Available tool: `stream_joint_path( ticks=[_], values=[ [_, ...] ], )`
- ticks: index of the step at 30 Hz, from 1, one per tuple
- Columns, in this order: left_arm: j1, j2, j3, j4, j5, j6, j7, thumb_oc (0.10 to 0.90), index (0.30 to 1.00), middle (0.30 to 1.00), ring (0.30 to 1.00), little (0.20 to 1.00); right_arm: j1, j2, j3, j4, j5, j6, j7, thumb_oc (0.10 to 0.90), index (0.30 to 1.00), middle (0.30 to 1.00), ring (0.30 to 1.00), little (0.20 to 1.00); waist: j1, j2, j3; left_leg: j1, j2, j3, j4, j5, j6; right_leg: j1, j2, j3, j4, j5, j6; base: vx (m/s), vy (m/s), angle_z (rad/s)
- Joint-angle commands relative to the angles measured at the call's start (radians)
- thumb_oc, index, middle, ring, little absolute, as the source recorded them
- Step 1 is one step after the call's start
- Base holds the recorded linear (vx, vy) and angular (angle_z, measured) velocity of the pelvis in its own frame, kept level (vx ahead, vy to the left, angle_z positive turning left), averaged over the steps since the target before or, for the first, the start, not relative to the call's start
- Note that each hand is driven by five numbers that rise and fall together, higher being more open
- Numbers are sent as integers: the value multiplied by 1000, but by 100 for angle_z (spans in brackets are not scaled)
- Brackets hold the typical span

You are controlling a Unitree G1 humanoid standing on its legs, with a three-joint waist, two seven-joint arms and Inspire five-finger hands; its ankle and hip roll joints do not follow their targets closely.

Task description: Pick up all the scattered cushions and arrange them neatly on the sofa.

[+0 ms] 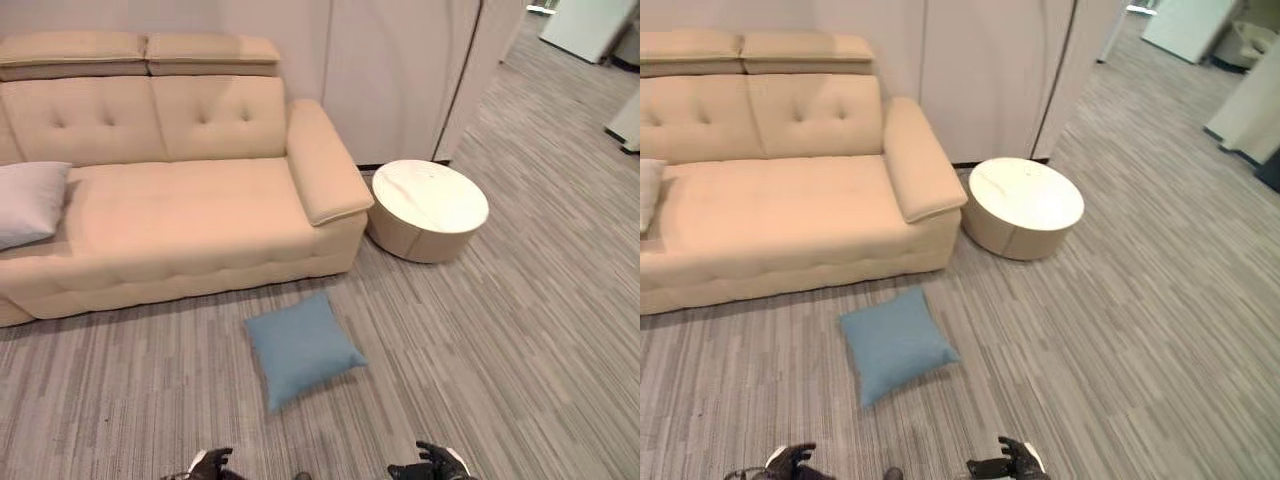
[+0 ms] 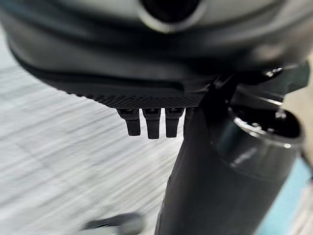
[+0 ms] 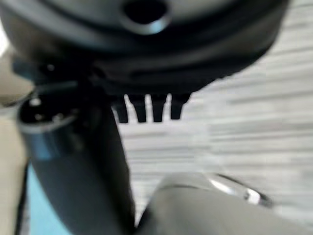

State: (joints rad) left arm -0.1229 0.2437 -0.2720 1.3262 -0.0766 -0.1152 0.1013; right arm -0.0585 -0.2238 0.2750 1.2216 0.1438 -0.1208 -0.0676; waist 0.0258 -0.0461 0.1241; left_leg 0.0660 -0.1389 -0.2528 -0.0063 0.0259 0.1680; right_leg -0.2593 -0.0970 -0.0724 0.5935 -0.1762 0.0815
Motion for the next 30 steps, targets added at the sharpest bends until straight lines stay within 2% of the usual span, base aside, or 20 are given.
stream_joint_path(
  ticks=[1,2,4,5,6,11,12,13,14,15,16,18,19,20,22,23,24,25,26,30],
  values=[
    [-5,5,18,-10,-1,-38,13,800,900,900,900,900,31,-8,22,-7,-17,13,-2,800,900,900,900,900,-27,4,45,-7,6,13,15,-61,-86,43,9,23,-236,249,10,341,-146,49],
    [-4,4,25,0,2,-37,10,800,900,900,900,900,24,-13,21,-7,-21,16,-3,800,900,900,900,900,-34,-2,52,19,3,-2,19,-90,-98,46,-2,29,-371,263,29,333,-147,46],
    [10,-2,44,23,-6,-32,6,800,900,900,900,900,21,-15,26,-14,-39,20,-2,800,900,900,900,900,-36,-5,50,55,8,-8,11,-113,-105,33,-11,-8,-450,294,46,464,-219,26],
    [26,-7,72,43,-27,-27,0,800,900,900,900,900,21,-16,30,-22,-57,21,-3,800,900,900,900,900,-32,-8,50,85,13,-9,9,-134,-112,26,-20,-57,-474,306,54,456,-247,14],
    [38,-8,88,56,-33,-26,-5,800,900,900,900,900,23,-18,31,-25,-63,20,0,800,900,900,900,900,-33,-11,44,103,15,-9,3,-147,-117,38,-19,-71,-488,302,52,330,-189,7],
    [79,-9,110,91,-15,-22,-7,800,900,900,900,900,26,-41,21,-22,-68,13,-1,800,900,900,900,900,-32,-13,-3,142,47,-23,8,-192,-139,90,17,-39,-493,273,24,318,-225,16],
    [87,-10,116,96,-20,-22,-7,800,900,900,900,900,19,-51,22,-28,-69,10,-2,800,900,900,900,900,-29,-5,-11,132,68,-13,53,-189,-159,110,33,-46,-487,246,7,388,-380,19],
    [83,-14,113,92,-27,-23,-8,800,900,900,900,900,0,-65,25,-36,-64,4,-5,800,900,900,900,900,-25,-1,2,61,75,19,191,-132,-202,155,41,-47,-506,222,-10,280,-294,15],
    [82,-14,113,92,-27,-23,-7,800,900,900,900,900,0,-65,25,-36,-64,4,-5,800,900,900,900,900,-25,-1,3,59,75,19,197,-135,-202,154,42,-47,-507,222,-10,96,-195,12],
    [68,-14,101,81,-34,-24,-5,800,900,900,900,900,-21,-72,29,-44,-61,0,-12,800,900,900,900,900,-20,-6,27,-26,78,39,323,-85,-236,168,35,-45,-513,213,-19,-48,-295,6],
    [6,-19,52,20,-53,-36,17,800,900,900,900,900,-76,-93,50,-65,-50,-9,-44,800,900,900,900,900,-14,-23,96,-242,114,139,560,-39,-234,180,28,-54,-525,184,-59,-30,-353,28],
    [-34,-26,21,-9,-63,-42,29,800,900,900,900,900,-105,-100,59,-63,-52,-11,-65,800,900,900,900,900,-15,-22,119,-311,136,189,502,-60,-220,176,31,-60,-527,170,-64,8,-201,36],
    [-34,-26,21,-9,-63,-42,29,800,900,900,900,900,-105,-100,59,-63,-52,-11,-65,800,900,900,900,900,-15,-22,119,-311,136,189,502,-60,-220,176,31,-60,-527,170,-64,111,-35,18],
    [-58,-33,-6,-33,-65,-49,36,800,900,900,900,900,-120,-103,69,-68,-56,-18,-84,800,900,900,900,900,-13,-4,131,-317,141,191,316,-70,-205,167,53,-54,-527,155,-59,131,14,-8],
    [-79,-33,-46,-54,-50,-50,51,800,900,900,900,900,-144,-117,87,-67,-84,-12,-98,800,900,900,900,900,-1,17,146,-364,147,138,127,31,-203,145,86,-45,-515,134,-57,147,74,-13],
    [-83,-41,-48,-57,-61,-61,43,800,900,900,900,900,-159,-121,83,-70,-60,-24,-96,800,900,900,900,900,-2,36,136,-314,169,125,19,33,-195,119,105,-18,-479,117,-61,2,165,-12],
    [-127,-30,-75,-82,-41,-62,78,800,900,900,900,900,-199,-112,96,-100,-70,-38,-129,800,900,900,900,900,-10,48,166,-338,172,128,9,69,-197,21,116,-14,-414,120,-57,-38,133,-30],
    [-128,-30,-74,-81,-40,-62,78,800,900,900,900,900,-200,-112,96,-100,-70,-38,-129,800,900,900,900,900,-10,48,164,-342,172,128,10,69,-197,16,116,-13,-411,119,-57,-206,176,-69],
    [-192,-14,-107,-85,-22,-69,99,800,900,900,900,900,-253,-102,136,-125,-80,-46,-156,800,900,900,900,900,-13,44,178,-404,167,130,8,84,-194,-102,106,-2,-377,134,-55,-120,93,-82],
    [-283,19,-112,-81,-47,-72,131,800,900,900,900,900,-360,-124,156,-159,-74,-57,-200,800,900,900,900,900,-16,36,179,-508,159,146,30,91,-188,-223,94,25,-354,156,-46,-109,131,-32]
  ],
)
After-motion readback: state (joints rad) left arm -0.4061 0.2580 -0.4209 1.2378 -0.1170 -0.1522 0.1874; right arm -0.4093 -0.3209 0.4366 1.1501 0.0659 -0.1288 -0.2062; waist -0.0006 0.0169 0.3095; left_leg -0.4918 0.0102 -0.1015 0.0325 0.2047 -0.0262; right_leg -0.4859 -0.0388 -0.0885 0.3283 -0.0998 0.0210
